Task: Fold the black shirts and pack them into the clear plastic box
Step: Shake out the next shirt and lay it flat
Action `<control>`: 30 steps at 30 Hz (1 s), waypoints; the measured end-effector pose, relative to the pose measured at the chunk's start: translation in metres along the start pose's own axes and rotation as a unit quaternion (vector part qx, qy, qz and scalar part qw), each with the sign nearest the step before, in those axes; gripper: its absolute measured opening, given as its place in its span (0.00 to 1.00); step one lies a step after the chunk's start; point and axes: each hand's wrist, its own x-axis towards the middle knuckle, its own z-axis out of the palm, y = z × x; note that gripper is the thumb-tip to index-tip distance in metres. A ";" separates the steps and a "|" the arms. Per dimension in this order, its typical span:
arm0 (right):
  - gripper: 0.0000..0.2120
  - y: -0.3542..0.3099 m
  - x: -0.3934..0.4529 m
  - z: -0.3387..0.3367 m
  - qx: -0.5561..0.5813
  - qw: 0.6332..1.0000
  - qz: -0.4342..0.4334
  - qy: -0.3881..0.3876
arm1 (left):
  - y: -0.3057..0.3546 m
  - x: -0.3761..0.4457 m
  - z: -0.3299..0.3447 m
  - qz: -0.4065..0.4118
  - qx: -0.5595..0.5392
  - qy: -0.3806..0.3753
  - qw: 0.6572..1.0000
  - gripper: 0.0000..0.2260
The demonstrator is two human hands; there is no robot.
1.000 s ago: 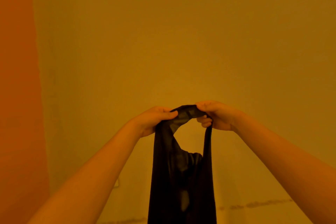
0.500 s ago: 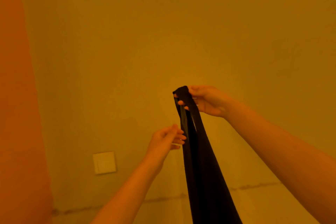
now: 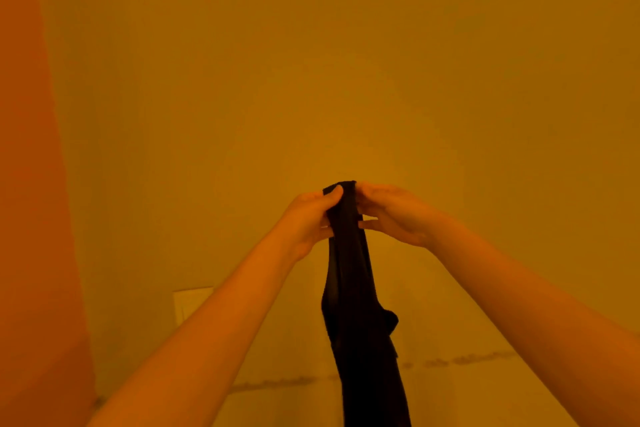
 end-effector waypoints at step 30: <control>0.05 0.028 -0.004 -0.069 -0.470 0.883 0.000 0.006 | -0.008 -0.009 -0.150 -0.017 -0.038 0.227 0.973 0.09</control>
